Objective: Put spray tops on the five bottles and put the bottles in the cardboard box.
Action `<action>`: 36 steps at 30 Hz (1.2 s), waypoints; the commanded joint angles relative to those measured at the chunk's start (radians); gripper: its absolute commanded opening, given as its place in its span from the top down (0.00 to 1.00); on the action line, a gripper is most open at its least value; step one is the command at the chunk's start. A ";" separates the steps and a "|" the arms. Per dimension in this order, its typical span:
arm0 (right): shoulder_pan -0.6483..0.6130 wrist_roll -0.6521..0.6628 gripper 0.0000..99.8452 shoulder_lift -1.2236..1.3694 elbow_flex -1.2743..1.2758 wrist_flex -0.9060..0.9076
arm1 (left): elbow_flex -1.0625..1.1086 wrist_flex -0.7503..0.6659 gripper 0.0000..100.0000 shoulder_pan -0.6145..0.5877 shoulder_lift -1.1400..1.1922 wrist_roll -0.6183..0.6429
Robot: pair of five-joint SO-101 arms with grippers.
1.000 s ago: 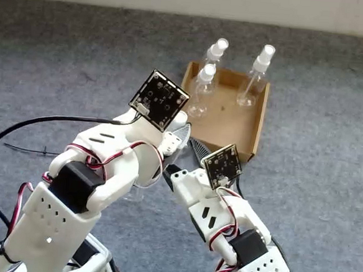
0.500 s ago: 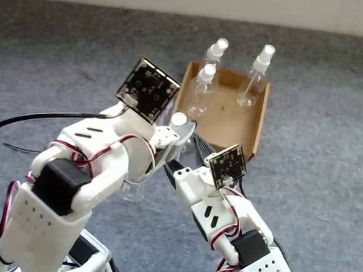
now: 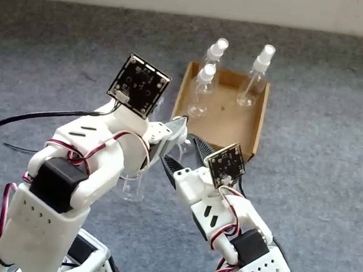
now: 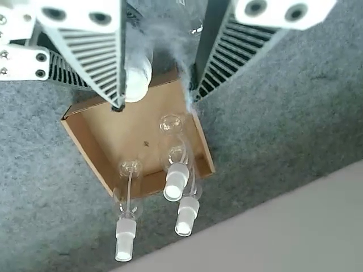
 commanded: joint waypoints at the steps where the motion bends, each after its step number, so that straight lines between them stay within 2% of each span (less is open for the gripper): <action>1: 0.007 -0.006 1.00 -0.122 -0.021 -0.002 | 0.008 -0.028 0.83 -0.016 0.004 -0.006; 6: 0.007 0.025 1.00 -0.302 0.001 0.047 | 0.005 -0.038 0.83 -0.012 0.005 -0.006; 8: 0.007 0.061 1.00 -0.285 0.008 0.051 | 0.010 -0.051 0.83 -0.012 0.005 -0.006; 26: 0.010 0.072 1.00 -0.269 0.008 0.056 | -0.007 -0.046 0.83 -0.019 -0.004 -0.006; 28: 0.015 0.072 1.00 -0.269 0.010 0.058 | -0.044 -0.041 0.83 -0.019 -0.022 -0.046; 32: 0.087 0.068 1.00 -0.269 0.001 0.050 | -0.056 -0.032 0.83 -0.056 -0.070 -0.078; 36: 0.197 0.071 1.00 -0.269 -0.002 0.050 | -0.051 -0.032 0.83 -0.145 -0.093 -0.078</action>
